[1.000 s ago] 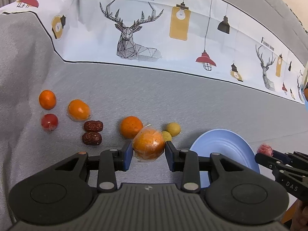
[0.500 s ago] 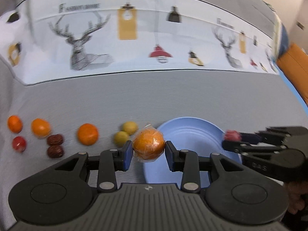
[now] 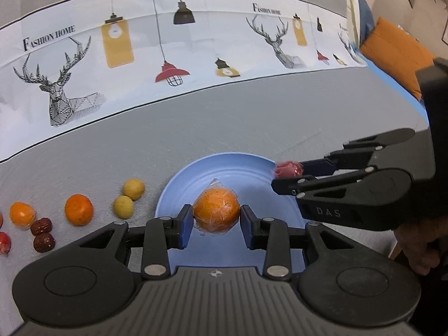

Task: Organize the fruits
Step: 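Lower the orange into the plate and open the left tool while the right tool releases the red fruit, then raise both open tools away from the plate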

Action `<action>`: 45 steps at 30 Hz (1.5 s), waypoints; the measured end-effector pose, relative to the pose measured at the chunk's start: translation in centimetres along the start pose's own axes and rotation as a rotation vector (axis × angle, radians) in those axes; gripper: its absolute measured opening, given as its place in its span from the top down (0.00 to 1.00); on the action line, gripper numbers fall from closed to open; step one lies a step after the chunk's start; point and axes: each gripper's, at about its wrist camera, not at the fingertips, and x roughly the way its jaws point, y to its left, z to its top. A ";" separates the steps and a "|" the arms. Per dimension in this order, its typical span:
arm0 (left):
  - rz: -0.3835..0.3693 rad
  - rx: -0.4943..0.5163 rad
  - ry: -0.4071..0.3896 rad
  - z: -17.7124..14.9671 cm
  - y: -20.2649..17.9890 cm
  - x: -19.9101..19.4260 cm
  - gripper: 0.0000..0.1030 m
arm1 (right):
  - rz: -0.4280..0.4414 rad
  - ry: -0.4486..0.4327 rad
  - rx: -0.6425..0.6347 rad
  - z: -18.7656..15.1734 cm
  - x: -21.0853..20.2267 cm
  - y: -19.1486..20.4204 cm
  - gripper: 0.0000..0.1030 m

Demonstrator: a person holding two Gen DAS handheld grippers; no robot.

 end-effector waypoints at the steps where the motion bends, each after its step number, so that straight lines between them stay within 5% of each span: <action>1: -0.002 0.004 0.002 0.0 0.0 0.0 0.61 | 0.000 0.001 0.000 0.0 0.0 0.0 0.70; 25: -0.005 0.028 0.009 0.1 -0.3 0.2 0.61 | -0.006 0.006 0.006 -0.2 0.2 -0.1 0.69; 30: -0.005 0.005 0.001 0.3 0.1 0.0 0.54 | -0.022 -0.013 0.025 -0.1 -0.1 -0.3 0.50; 45: -0.002 -0.011 -0.006 0.5 0.5 -0.4 0.54 | -0.056 -0.020 0.022 0.0 -0.1 -0.4 0.50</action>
